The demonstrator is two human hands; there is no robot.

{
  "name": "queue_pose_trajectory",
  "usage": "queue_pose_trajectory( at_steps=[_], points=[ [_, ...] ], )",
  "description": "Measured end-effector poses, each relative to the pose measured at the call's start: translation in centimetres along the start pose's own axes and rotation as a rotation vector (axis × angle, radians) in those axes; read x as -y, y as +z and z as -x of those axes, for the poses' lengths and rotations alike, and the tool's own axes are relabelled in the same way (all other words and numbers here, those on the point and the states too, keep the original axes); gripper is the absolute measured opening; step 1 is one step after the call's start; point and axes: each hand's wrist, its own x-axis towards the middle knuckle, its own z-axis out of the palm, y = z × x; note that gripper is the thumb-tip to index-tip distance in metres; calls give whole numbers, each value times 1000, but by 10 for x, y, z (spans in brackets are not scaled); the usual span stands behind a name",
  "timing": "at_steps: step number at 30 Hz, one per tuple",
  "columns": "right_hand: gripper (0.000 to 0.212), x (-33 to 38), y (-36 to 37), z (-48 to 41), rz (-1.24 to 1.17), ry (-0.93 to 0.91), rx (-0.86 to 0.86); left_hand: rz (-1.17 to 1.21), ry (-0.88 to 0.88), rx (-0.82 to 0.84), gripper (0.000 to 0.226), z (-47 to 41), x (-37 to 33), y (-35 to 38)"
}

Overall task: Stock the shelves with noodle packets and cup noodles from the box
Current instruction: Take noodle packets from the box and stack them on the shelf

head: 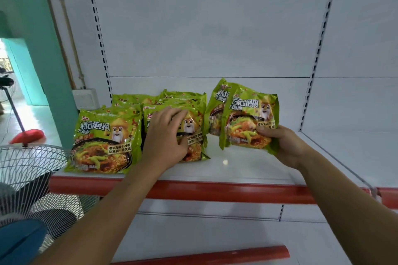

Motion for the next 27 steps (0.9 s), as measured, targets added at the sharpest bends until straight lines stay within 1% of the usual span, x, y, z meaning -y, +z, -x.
queue_pose_trajectory(
  at_steps=[2,3,7,10,13,15,17,18,20,22,23,24,25,27],
  points=[
    [58,-1,6,-10,19,-8,-56,-27,19,-9,58,-6,-7,0],
    [57,-1,9,-14,28,-12,-77,-42,29,-4,58,-9,-12,1],
    [34,1,13,-28,-22,-21,-116,-122,54,30,63,-21,-21,9],
    [32,6,2,-38,-80,-22,-111,-161,45,40,64,-24,-10,16],
    [26,8,-7,-50,-117,-12,-135,-108,63,16,61,-25,0,19],
    [25,5,-6,-60,-19,24,-156,-104,89,0,60,-25,2,20],
    [34,-2,0,-69,137,58,-171,-120,107,2,59,-24,2,21],
    [36,-6,5,-73,178,77,-174,-128,115,4,59,-24,2,21],
    [27,-12,16,-78,226,87,-198,-141,127,8,60,-24,1,21],
    [20,-14,24,-86,364,33,-227,-159,135,14,60,-24,0,21],
    [23,-15,27,-88,468,3,-226,-173,138,23,61,-25,0,21],
    [32,-14,28,-89,554,-12,-234,-186,139,36,61,-25,0,21],
    [42,-14,29,-89,600,-14,-251,-196,139,53,61,-26,-1,21],
    [61,-11,30,-83,608,-6,-289,-217,137,86,62,-26,-4,20]
  ],
)
